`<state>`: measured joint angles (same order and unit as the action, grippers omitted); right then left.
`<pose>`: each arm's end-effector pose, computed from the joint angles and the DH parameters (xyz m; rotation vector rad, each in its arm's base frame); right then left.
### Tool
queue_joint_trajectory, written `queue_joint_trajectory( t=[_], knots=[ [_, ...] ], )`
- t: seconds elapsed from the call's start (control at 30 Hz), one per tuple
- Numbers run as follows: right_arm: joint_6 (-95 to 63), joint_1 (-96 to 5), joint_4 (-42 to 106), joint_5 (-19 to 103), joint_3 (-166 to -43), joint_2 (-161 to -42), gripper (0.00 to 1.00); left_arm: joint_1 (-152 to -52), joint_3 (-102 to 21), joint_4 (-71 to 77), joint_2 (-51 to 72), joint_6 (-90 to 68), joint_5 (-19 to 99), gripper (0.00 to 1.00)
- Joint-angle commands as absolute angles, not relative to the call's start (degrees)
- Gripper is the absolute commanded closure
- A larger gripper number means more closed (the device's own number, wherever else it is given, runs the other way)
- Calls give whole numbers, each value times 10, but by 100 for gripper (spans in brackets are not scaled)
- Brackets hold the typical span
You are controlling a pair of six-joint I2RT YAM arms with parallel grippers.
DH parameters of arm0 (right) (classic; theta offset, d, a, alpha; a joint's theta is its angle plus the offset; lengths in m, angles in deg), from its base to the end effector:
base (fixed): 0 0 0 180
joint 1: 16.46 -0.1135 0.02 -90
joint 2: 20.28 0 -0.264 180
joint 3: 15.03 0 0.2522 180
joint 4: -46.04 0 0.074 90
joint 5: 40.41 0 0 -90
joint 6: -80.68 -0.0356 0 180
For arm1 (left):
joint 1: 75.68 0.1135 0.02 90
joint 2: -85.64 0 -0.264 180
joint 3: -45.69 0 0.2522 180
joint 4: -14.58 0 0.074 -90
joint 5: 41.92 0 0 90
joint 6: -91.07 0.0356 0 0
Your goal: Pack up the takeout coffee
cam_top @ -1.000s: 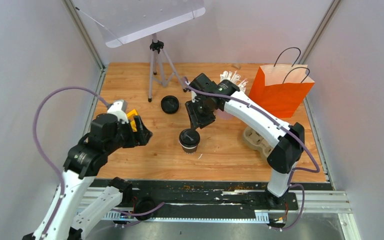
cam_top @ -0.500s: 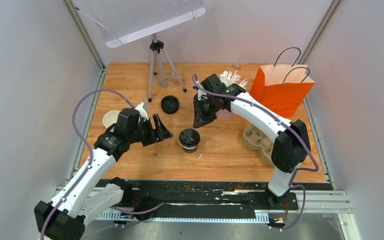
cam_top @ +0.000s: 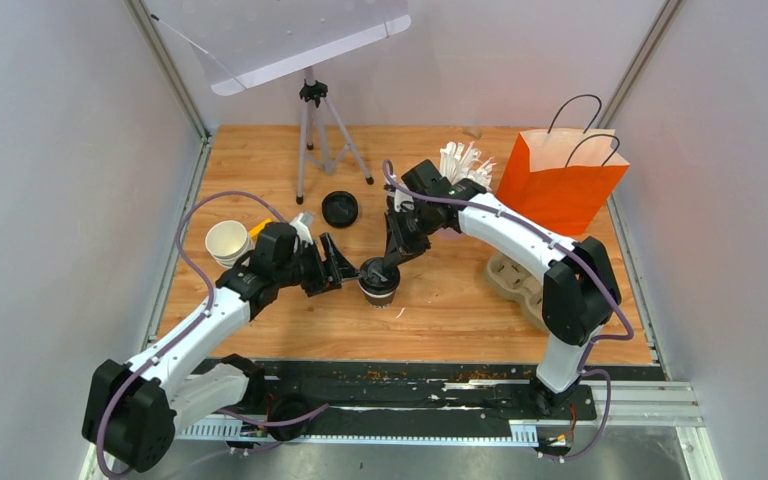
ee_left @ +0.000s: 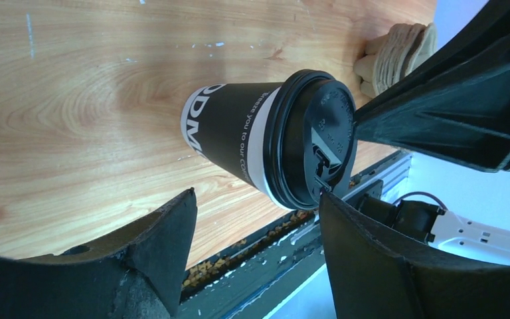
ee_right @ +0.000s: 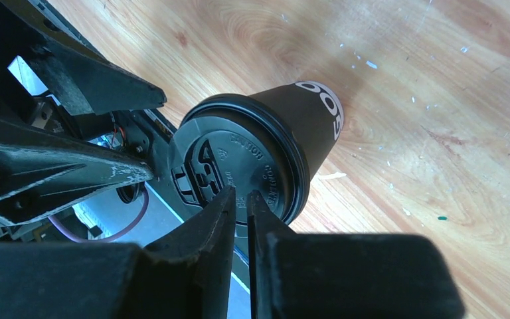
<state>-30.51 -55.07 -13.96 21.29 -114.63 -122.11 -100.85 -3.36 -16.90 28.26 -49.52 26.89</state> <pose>0.2827 0.2473 0.2689 -0.5986 2.7509 0.9603 0.1842 -0.1008 0.2307 -0.3301 2.4403 -1.0676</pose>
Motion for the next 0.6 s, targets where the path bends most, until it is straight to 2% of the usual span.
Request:
queue_joint_trajectory(
  t=[0.0, 0.37, 0.57],
  knots=[
    [-317, -554, -105, 190, -1129, -1214, 87, -1013, -24, -93, 277, -522, 247, 26],
    [-316, -553, -99, 197, -1105, -1224, 86, -1015, 10, -27, 249, -545, 223, 33],
    [-316, -554, -97, 199, -1100, -1224, 86, -1015, 19, -27, 238, -541, 226, 41]
  ],
)
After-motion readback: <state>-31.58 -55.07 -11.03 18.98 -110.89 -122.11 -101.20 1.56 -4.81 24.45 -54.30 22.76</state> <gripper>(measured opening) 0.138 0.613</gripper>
